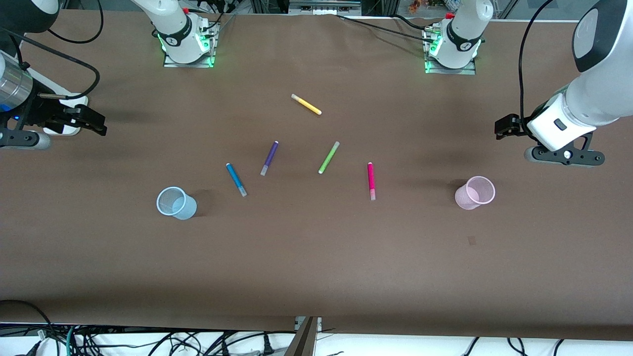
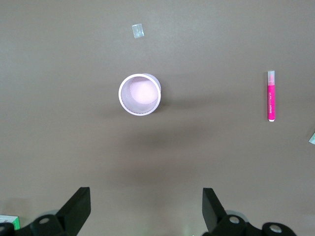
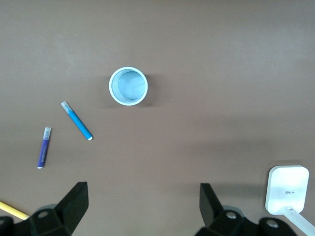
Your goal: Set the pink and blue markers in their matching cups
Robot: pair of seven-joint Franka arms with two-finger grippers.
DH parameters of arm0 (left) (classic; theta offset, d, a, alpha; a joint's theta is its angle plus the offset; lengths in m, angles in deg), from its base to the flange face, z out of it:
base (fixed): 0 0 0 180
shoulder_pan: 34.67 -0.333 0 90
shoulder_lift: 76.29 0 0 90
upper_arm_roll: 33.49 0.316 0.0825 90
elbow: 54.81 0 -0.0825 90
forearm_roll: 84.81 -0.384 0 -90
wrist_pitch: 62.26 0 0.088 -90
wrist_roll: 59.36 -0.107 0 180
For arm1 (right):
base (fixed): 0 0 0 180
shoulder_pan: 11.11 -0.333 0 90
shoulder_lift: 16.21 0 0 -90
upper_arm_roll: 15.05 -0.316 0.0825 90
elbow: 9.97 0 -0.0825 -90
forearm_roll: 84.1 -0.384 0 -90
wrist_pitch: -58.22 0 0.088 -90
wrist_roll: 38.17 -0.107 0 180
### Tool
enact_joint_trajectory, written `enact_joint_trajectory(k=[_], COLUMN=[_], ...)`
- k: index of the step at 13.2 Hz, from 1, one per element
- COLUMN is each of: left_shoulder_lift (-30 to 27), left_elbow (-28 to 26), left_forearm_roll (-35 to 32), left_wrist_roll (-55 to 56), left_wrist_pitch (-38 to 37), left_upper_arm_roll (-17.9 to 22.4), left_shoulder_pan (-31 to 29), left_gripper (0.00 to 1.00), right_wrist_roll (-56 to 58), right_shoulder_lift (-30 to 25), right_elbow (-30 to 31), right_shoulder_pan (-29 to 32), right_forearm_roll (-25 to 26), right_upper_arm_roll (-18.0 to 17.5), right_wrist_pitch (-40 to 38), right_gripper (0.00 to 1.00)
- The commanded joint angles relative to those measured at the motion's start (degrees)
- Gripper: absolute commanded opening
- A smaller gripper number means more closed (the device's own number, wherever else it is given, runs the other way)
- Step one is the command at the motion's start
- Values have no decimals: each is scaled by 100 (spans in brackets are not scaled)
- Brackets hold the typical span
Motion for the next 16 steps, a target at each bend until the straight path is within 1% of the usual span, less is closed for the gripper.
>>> enact_joint_trajectory(k=[1,7,11,12,14,16], left_shoulder_lift=[-15,-15,81,151,388,686], left_elbow=[14,23,23,31,31,14], left_forearm_roll=[113,113,130,322,692,702], left_wrist_roll=[-138,-120,29,195,652,1081], left_wrist_pitch=[-67,-102,-67,-49,152,494], left_upper_arm_roll=[-16,-16,-68,-190,-331,-656], left_shoulder_pan=[-58,-58,30,30,39,39], left_gripper=[100,100,100,100,100,100], right_wrist_roll=[36,-52,-9,18,18,1], right_shoulder_lift=[18,80,509,606,843,1177], right_elbow=[-126,-117,-117,-108,-117,-117], right_shoulder_pan=[-32,-40,-189,-225,-531,-777], right_forearm_roll=[57,13,-22,-49,-31,-40], right_upper_arm_roll=[-3,-3,-12,-12,-12,-12], right_wrist_pitch=[-153,-65,-39,-21,153,478], right_gripper=[100,100,100,100,100,100])
